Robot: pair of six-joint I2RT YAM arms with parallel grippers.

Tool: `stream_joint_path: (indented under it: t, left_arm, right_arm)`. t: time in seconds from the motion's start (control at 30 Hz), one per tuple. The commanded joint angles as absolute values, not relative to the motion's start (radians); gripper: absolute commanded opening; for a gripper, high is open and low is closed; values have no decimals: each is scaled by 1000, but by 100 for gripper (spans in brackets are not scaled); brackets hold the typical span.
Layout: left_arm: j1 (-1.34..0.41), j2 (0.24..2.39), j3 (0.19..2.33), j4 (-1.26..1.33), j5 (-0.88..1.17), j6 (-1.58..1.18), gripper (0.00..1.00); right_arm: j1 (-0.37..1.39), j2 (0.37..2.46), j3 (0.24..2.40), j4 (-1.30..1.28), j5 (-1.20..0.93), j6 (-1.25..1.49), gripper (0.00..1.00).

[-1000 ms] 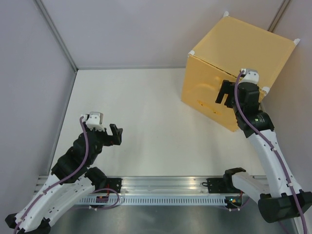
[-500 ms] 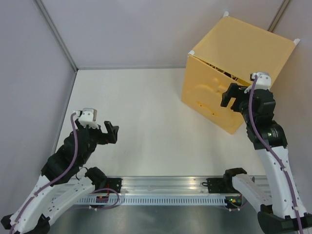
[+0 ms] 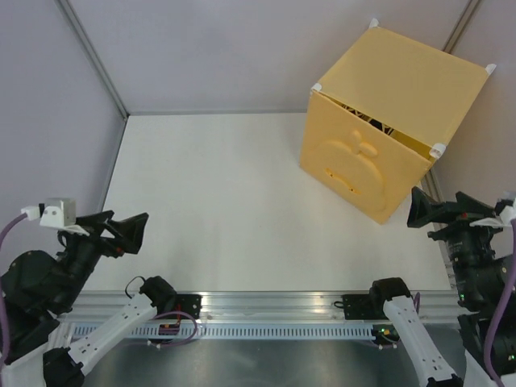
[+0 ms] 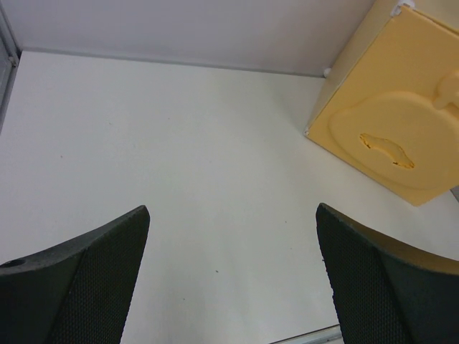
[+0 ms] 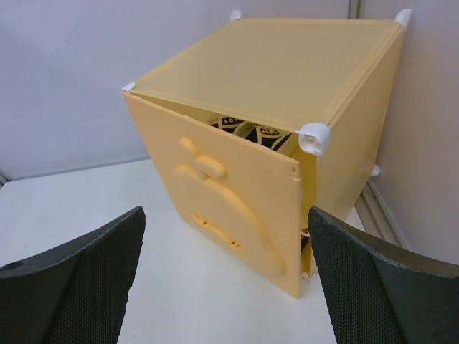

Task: Place and organize the shoes in the shoe cabinet

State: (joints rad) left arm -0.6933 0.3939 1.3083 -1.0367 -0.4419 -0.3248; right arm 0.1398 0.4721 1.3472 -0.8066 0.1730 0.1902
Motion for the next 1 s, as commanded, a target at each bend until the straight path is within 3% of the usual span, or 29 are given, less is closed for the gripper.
stream_joint_path:
  t: [0.0,0.47,0.97]
  left_arm:
    - [-693,350,1376,-1150,-471,-311,100]
    - [-693,118,1353,-1233,-549,-321,100]
    - [-695,71,1301,-1223,-571,-356,100]
  right_arm:
    - [137,382,1361,-900,235,153,98]
    - [137,72,1332,-1012,319,166,98]
    - [137,9,1318,-1015,316,183,98]
